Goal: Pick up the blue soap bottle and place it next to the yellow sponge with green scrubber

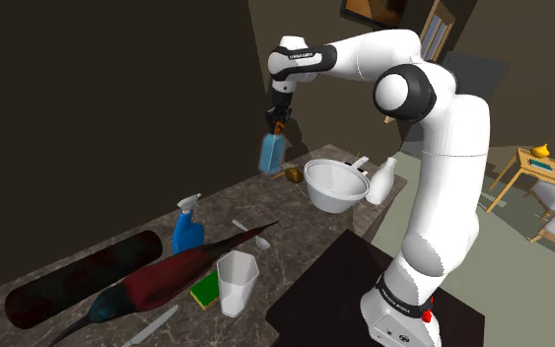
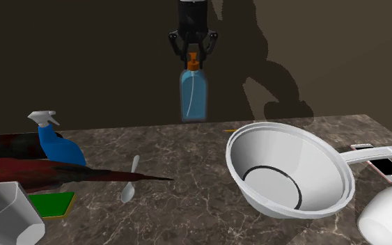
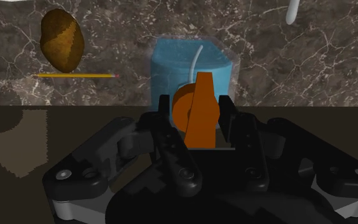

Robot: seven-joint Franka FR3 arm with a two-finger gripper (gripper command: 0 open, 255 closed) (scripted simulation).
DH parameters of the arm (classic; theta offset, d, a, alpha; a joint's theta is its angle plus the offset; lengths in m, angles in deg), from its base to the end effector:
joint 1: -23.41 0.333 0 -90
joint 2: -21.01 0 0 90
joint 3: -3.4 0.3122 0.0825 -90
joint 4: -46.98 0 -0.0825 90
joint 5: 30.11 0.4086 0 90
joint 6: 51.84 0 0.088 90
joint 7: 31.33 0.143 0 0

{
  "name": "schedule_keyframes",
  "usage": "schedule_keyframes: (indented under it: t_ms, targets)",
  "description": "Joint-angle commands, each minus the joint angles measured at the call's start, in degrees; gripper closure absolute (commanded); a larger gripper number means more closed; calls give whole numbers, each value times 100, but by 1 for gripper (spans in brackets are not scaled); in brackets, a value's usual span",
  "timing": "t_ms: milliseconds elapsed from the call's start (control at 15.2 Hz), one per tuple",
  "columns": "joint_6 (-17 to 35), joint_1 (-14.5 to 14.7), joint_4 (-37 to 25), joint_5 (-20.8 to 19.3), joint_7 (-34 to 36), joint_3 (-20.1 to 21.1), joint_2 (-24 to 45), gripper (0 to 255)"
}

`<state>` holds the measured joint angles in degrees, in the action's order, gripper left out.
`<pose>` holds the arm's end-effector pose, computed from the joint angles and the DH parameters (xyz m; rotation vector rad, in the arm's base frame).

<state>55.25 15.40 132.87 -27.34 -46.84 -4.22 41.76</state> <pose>0.6702 -0.1717 0.4173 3.1379 -0.0114 0.0165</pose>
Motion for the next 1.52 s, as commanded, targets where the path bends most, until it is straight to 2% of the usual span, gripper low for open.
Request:
schedule_keyframes:
  t_ms: [0, 792, 1452]
  targets:
    - [-146, -4, -116, -5, -2, -4, -30, 255]
    - [-1092, -33, -1107, -4, 7, -13, 14, 255]
    - [-2014, -90, -2296, 30, 6, -16, 281, 255]
